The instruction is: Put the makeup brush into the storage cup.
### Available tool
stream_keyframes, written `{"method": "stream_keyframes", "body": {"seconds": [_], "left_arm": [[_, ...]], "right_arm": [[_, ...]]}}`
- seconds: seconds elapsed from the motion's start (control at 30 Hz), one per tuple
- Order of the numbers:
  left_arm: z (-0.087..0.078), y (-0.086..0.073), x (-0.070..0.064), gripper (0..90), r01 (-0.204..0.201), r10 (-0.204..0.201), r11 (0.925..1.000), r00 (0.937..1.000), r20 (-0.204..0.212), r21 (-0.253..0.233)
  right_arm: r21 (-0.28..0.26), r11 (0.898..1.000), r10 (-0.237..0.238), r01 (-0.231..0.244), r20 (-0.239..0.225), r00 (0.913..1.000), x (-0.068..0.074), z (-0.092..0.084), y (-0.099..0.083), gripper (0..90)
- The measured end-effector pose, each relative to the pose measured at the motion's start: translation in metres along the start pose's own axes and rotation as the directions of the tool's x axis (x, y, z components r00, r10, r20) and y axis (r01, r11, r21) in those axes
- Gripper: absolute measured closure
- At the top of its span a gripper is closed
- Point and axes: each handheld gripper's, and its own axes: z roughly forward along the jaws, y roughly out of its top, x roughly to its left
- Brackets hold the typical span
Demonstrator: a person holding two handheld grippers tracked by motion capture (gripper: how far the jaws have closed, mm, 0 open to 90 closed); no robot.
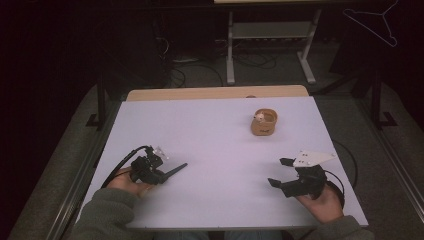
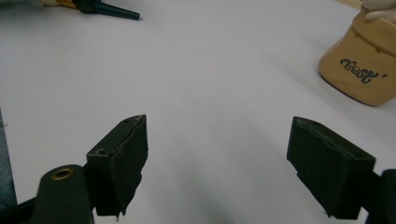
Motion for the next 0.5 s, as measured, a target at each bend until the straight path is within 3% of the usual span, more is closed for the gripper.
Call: {"method": "stream_keyframes", "body": {"seconds": [0.27,0.5], "left_arm": [[-0.005,0.000,0.000,74.7,-0.010,0.010,0.9999,0.9999,0.013,-0.005],[-0.019,0.011,-0.006,74.7,-0.058,0.058,0.9982,0.9983,0.000,-0.016]], "right_arm": [[0.003,1.000,-0.010,0.010,-0.005,0.9999,0.002,0.000,0.004,19.5],[0.019,0.999,-0.048,0.048,-0.030,0.9984,0.006,-0.001,0.020,18.4]]}}
